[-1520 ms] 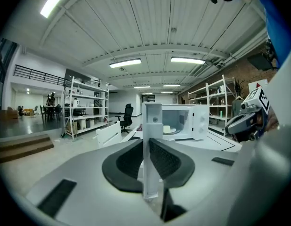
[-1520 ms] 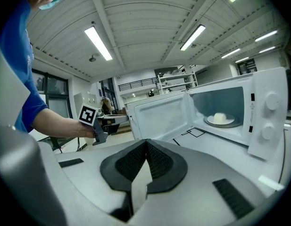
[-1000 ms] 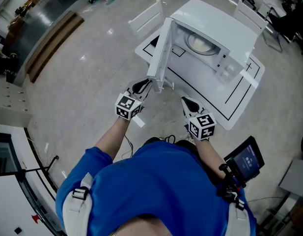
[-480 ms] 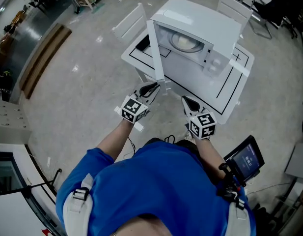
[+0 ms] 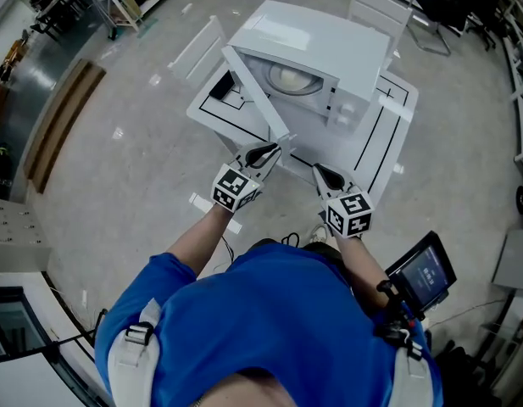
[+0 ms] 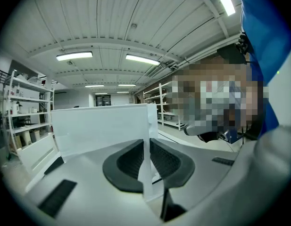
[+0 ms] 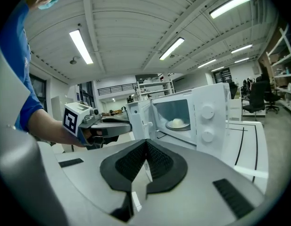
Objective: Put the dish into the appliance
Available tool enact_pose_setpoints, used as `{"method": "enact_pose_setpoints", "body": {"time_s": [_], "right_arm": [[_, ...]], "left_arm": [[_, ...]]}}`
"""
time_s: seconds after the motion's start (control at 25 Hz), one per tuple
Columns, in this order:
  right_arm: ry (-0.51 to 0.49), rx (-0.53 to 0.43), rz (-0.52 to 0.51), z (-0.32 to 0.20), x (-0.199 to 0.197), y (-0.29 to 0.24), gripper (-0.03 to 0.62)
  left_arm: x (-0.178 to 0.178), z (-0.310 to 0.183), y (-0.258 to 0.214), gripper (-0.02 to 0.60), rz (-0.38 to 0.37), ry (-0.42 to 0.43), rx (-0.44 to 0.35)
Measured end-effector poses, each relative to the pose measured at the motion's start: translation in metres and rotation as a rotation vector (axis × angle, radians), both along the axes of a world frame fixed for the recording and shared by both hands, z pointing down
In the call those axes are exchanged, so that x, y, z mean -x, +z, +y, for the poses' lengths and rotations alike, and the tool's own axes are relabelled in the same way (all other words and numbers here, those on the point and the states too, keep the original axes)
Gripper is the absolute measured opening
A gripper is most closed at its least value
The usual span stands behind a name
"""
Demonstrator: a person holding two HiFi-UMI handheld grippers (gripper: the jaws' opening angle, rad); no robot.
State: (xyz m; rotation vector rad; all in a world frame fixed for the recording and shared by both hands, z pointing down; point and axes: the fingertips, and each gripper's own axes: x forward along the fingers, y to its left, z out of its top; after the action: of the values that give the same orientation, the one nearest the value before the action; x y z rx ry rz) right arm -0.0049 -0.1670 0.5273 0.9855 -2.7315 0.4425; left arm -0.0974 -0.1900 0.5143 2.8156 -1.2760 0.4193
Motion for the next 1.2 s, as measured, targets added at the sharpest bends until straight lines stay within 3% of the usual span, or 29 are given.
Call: {"method": "enact_pose_setpoints", "body": {"time_s": [0.28, 0.6, 1.2], "right_arm": [[0.045, -0.014, -0.001, -0.022, -0.029, -0.003, 0.002], [0.084, -0.03, -0.001, -0.044, -0.058, -0.007, 0.002], [0.092, -0.042, 0.007, -0.072, -0.075, -0.01, 0.002]], "left_arm": [[-0.034, -0.031, 0.0, 0.041, -0.013, 0.046, -0.001], [-0.056, -0.072, -0.009, 0.041, -0.001, 0.038, -0.025], [-0.079, -0.123, -0.01, 0.041, 0.009, 0.005, -0.022]]}}
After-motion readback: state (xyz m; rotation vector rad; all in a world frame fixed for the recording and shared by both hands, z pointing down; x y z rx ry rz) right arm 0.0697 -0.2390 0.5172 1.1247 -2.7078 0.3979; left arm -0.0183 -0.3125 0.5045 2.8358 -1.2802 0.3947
